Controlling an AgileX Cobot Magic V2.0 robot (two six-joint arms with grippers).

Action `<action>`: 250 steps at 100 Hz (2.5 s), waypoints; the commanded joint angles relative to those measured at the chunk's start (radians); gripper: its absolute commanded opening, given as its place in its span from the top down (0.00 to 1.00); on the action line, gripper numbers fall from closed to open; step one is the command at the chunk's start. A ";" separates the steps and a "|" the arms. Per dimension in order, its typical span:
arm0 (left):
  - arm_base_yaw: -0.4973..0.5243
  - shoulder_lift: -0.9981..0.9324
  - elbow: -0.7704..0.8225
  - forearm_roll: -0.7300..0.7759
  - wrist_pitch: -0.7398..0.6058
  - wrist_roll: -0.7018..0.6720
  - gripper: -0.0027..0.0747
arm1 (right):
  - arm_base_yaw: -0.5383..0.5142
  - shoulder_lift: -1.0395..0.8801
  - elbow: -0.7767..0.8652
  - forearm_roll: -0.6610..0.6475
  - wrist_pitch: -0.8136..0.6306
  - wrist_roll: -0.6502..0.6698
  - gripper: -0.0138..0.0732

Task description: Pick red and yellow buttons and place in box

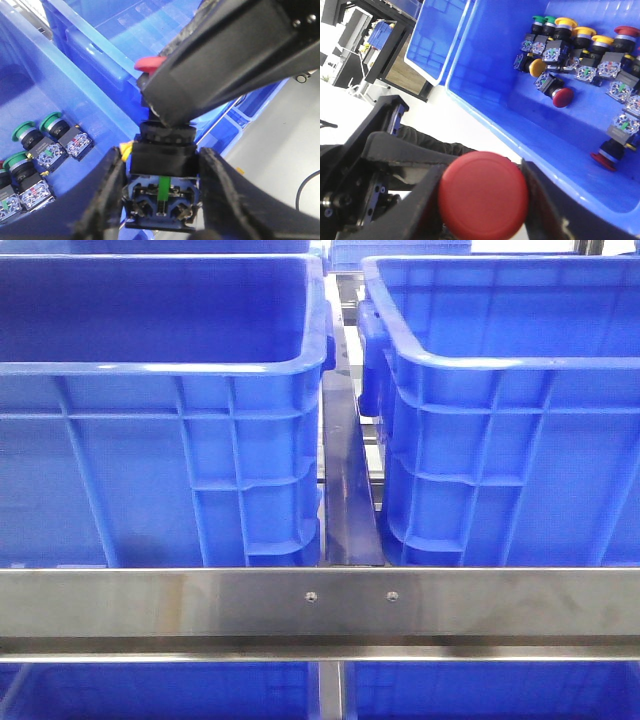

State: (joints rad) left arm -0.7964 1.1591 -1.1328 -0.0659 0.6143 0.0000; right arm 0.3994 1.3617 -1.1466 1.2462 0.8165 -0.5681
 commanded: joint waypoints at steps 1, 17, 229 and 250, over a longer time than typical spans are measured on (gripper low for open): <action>-0.006 -0.018 -0.028 -0.009 -0.076 0.000 0.53 | 0.000 -0.030 -0.035 0.061 0.000 -0.028 0.63; -0.004 -0.018 -0.028 -0.009 -0.075 0.000 0.17 | -0.002 -0.030 -0.035 0.061 -0.020 -0.062 0.63; 0.627 -0.790 0.418 0.175 -0.018 -0.231 0.99 | -0.231 0.006 -0.035 -0.415 -0.793 -0.123 0.63; 0.627 -0.790 0.418 0.175 -0.018 -0.231 0.99 | -0.259 0.126 -0.035 -0.467 -0.915 -0.123 0.63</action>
State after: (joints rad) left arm -0.1723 0.3612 -0.6902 0.1121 0.6677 -0.2219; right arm 0.1632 1.4802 -1.1466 0.7998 0.0103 -0.6781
